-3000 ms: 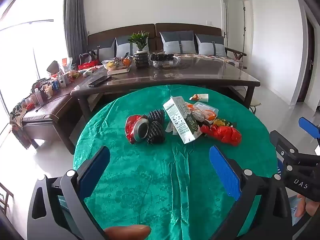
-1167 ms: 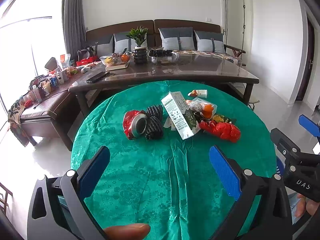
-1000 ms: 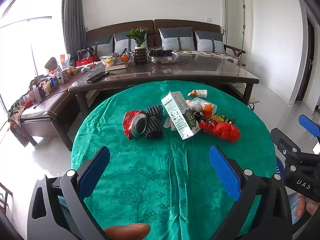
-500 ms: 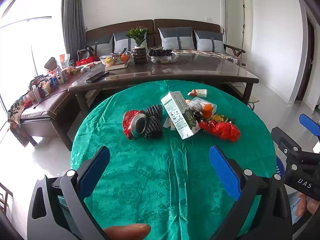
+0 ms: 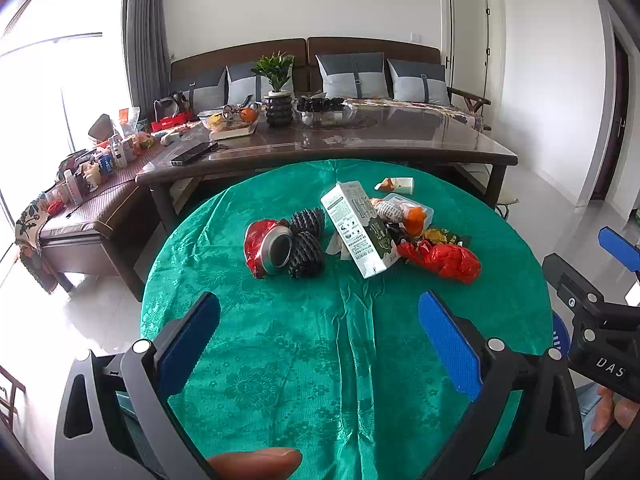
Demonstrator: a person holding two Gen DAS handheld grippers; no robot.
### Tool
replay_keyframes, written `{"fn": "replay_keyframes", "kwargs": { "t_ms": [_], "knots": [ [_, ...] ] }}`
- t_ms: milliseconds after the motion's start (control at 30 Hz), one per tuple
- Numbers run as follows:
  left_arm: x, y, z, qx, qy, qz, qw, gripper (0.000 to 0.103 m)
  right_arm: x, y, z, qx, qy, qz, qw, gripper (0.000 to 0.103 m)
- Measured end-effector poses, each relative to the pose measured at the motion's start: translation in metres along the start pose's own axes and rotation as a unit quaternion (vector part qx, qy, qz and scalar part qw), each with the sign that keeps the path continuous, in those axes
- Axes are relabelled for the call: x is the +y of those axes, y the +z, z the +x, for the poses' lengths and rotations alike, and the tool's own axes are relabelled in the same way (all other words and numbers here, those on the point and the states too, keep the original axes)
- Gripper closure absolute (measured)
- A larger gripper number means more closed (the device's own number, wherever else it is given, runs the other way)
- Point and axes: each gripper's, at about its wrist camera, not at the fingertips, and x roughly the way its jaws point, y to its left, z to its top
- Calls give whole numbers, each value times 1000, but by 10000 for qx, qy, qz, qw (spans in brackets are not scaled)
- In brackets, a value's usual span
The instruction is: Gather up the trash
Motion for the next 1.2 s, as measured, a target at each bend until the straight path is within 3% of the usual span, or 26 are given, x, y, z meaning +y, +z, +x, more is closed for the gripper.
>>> {"fn": "replay_keyframes", "kwargs": {
  "t_ms": [1000, 1200],
  "knots": [
    [1, -5, 2, 7, -31, -126, 9999, 4, -2, 2, -2, -1, 21, 4, 10000, 5],
    [16, 3, 8, 88, -11, -75, 9999, 4, -4, 3, -2, 20, 39, 43, 10000, 5]
  ]
}}
